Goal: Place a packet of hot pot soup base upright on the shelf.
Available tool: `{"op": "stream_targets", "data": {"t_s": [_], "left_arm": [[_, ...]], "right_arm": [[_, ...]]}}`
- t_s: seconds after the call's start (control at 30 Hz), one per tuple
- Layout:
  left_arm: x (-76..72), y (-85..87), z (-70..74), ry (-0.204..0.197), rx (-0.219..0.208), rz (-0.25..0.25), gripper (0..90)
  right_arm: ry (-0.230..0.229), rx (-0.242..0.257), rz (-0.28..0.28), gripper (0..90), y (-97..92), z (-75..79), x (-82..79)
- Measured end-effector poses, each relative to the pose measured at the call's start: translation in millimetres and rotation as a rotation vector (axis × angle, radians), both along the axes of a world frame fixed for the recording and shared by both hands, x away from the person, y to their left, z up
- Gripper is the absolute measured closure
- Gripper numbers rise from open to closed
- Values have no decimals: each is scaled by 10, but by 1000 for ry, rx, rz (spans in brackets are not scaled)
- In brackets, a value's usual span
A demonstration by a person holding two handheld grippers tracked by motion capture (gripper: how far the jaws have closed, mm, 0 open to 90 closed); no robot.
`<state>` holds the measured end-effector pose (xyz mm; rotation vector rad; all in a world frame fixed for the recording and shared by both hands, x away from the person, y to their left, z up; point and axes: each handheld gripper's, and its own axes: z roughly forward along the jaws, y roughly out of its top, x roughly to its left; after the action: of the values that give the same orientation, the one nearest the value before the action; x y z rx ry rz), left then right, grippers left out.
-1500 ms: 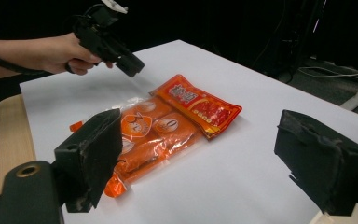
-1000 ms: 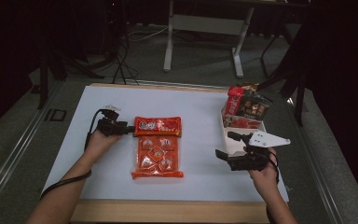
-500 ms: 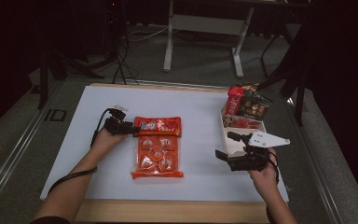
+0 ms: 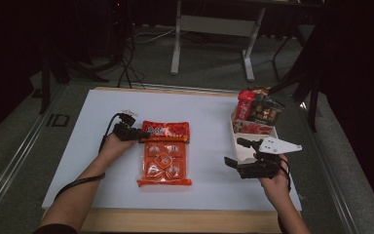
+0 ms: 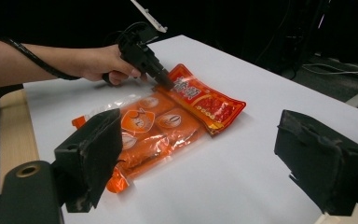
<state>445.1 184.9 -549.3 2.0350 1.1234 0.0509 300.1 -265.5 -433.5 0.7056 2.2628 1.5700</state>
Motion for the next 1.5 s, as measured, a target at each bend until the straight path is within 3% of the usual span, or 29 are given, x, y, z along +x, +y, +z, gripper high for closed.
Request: {"op": "stream_targets", "data": {"t_s": [0.13,0.27,0.3,0.37,0.5,0.57,0.63,0.8,0.93,1.07,1.27,1.5], "left_arm": [[-1,-76,15,-11,13,-14,700],[-14,-119,30,-25,23,0,787],[-23,-136,35,-32,30,6,866],[-38,-158,50,-47,49,7,885],[-64,-153,98,-70,45,3,889],[-83,-142,130,-85,24,4,888],[-94,-144,148,-93,29,2,889],[-154,-130,258,-129,26,-5,889],[-197,-132,355,-153,18,-6,890],[-243,-136,479,-168,6,-11,890],[-328,-138,636,-201,-4,-29,891],[-423,-152,775,-231,-17,-40,892]], "right_arm": [[1,-1,2,148,0,-5,3],[1,-1,3,148,-3,-9,4],[1,-1,3,148,-4,-12,4],[3,-2,2,149,-3,-14,5],[-9,0,-2,156,-6,-12,5],[10,13,11,159,-13,-14,15],[15,19,20,159,-14,-14,18],[-49,-16,16,146,22,24,-24],[-48,-43,-5,135,53,51,-37],[-7,-6,0,130,56,92,-17],[-33,-28,-9,103,112,177,4],[-20,-41,-16,103,204,195,74]]}}
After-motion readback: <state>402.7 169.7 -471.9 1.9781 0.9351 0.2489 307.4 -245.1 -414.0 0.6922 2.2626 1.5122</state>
